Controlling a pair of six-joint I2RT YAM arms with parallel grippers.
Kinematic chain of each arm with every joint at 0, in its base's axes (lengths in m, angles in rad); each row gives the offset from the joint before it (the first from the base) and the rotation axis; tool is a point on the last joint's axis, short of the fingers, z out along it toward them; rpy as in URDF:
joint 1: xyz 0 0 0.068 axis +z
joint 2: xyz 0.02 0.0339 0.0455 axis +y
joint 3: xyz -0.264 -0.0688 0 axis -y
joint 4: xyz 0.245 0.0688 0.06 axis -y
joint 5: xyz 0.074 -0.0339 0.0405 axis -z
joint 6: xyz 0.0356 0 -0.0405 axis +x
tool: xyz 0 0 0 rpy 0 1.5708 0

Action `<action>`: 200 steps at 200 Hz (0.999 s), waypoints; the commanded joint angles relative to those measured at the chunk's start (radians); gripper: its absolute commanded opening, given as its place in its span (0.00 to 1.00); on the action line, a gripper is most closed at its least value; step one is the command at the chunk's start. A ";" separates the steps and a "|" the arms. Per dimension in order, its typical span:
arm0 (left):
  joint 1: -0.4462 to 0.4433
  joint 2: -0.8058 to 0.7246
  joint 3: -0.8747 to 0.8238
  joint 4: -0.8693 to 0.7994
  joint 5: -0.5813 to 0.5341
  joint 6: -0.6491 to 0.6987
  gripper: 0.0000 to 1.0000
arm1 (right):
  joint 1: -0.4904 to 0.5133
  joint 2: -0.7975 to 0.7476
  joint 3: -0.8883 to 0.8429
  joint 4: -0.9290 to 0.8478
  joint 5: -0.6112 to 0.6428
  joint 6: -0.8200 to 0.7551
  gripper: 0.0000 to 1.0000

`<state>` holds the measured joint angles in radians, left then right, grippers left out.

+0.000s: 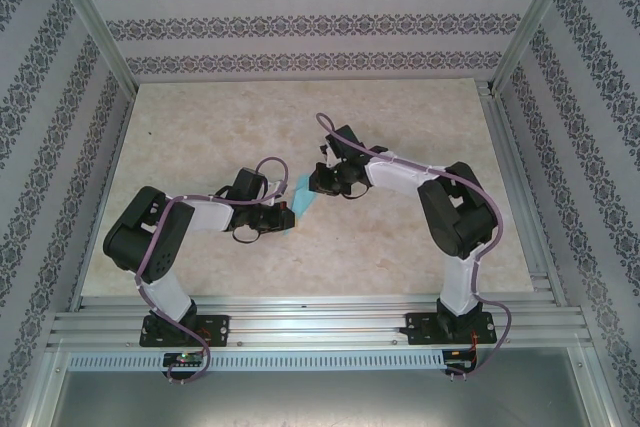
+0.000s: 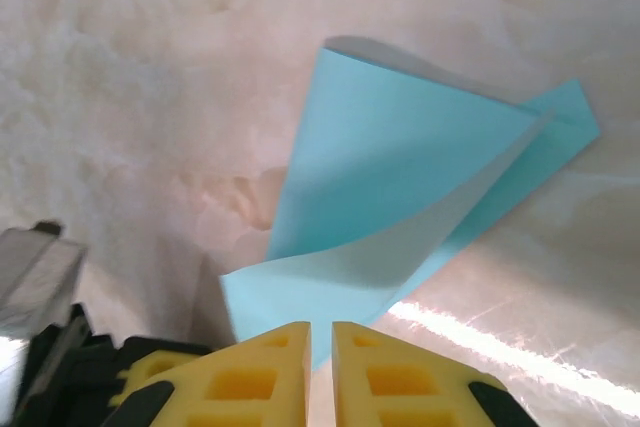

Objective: Fold a paper plane with a square sheet of paper (fold left side to right side)
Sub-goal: Fold the wing for the fifth time at the center of the table.

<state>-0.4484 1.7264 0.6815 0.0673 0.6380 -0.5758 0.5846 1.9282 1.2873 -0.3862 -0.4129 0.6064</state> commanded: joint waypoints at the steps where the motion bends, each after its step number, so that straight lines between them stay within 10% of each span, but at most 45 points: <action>1: -0.037 0.073 -0.053 -0.094 -0.094 0.017 0.03 | 0.026 -0.026 0.046 -0.129 -0.077 -0.106 0.13; 200: -0.046 0.073 -0.061 -0.108 -0.121 0.019 0.01 | 0.084 0.237 0.238 -0.317 -0.135 -0.286 0.11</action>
<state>-0.4595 1.7260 0.6796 0.0780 0.6220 -0.5762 0.6777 2.1338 1.5085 -0.6624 -0.5304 0.3779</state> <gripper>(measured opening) 0.034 0.110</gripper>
